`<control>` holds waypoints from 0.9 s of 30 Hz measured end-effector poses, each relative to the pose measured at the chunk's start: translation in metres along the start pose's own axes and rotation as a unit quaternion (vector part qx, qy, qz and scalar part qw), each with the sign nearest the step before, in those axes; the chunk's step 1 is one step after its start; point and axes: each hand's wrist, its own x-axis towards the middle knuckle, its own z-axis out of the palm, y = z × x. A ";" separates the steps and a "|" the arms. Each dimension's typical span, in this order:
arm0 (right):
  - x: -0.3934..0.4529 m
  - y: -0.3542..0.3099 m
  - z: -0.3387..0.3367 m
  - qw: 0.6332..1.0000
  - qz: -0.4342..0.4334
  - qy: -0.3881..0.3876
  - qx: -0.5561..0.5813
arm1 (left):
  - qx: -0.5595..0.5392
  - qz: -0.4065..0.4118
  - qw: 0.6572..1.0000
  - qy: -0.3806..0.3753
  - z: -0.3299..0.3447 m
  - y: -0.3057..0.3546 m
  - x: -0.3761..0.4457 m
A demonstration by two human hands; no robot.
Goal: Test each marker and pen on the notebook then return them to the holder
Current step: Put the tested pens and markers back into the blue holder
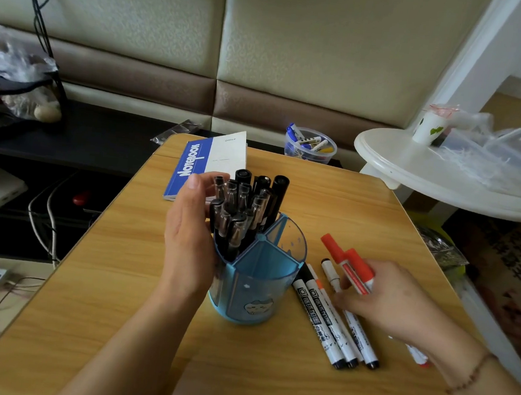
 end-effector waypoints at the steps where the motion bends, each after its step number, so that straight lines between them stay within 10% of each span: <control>1: 0.002 -0.003 0.002 1.000 0.001 -0.007 -0.014 | 0.000 0.001 1.000 -0.001 0.000 0.000 0.000; 10: 0.013 -0.022 0.011 0.993 0.015 -0.058 -0.105 | -0.007 0.004 1.000 0.003 -0.001 -0.001 0.001; 14: 0.012 -0.023 -0.006 0.992 0.049 0.010 0.114 | -0.001 0.003 1.000 0.005 -0.001 -0.002 0.001; 16: 0.005 -0.028 -0.021 0.925 0.049 0.050 0.372 | 0.000 0.004 1.000 0.003 0.000 -0.001 0.001; 18: -0.001 -0.039 -0.033 0.771 0.004 0.070 0.632 | -0.007 0.002 1.000 0.001 0.002 0.000 0.000; 23: 0.000 -0.083 -0.031 0.537 -0.144 0.087 0.827 | -0.025 -0.005 1.000 -0.005 0.002 -0.001 0.000; 27: 0.019 -0.102 -0.016 0.535 -0.146 0.090 0.827 | -0.017 0.002 1.000 -0.008 0.000 -0.003 0.000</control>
